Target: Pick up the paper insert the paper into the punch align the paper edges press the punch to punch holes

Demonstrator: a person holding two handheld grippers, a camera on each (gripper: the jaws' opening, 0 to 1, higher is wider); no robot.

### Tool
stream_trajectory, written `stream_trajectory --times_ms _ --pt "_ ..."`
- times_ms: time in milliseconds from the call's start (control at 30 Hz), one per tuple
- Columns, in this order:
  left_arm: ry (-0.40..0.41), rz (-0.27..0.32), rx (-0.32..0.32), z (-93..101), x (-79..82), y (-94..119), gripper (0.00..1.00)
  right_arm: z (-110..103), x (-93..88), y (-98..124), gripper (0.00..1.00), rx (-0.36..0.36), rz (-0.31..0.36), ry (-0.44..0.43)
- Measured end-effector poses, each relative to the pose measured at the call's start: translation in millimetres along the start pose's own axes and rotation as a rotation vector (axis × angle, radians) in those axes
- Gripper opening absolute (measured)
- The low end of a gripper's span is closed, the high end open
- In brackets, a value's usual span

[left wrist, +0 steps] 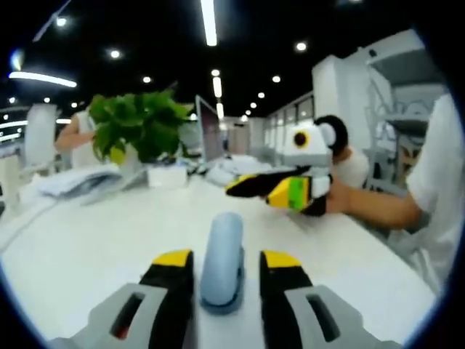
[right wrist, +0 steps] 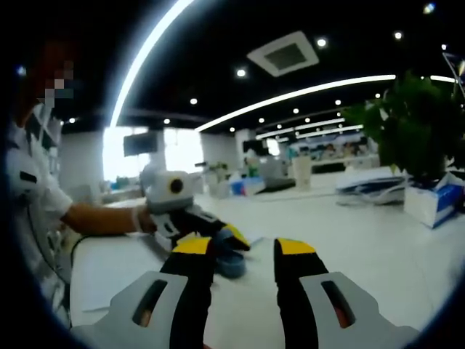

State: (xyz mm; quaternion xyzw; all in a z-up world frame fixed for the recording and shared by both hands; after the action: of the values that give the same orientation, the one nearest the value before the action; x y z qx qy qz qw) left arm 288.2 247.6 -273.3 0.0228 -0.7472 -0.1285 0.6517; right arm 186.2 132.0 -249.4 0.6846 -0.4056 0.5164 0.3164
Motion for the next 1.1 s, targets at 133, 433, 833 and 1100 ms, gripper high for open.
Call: stream_trajectory --times_ms 133,433,833,1100 --pt "-0.003 -0.004 0.003 -1.0 0.0 -0.1 0.35 -0.8 0.6 -1.0 0.36 0.003 0.0 0.003" --pt "-0.002 -0.007 0.008 -3.2 0.1 -0.3 0.31 -0.6 2.7 -2.1 0.35 0.01 0.002 0.011" --pt "0.003 -0.005 0.008 -3.9 0.5 -0.3 0.3 0.8 4.9 -2.1 0.34 0.015 0.005 0.026" --pt "-0.002 -0.007 0.016 -6.3 0.4 0.2 0.26 0.5 4.6 -2.9 0.34 0.02 -0.003 0.032"
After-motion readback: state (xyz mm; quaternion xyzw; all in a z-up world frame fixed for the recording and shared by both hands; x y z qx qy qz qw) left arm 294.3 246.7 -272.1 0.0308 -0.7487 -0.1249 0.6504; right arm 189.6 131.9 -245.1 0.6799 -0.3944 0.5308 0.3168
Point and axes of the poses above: the point that each gripper's makers call its tool centre point, and the gripper's own axes: y roughly backward along the fingers, z roughly to its right, x roughly out of its top, the point moved 7 cm from there along y, roughly backward along the fingers, and after that the axes turned 8 degrees about -y, right-handed, at the moved point
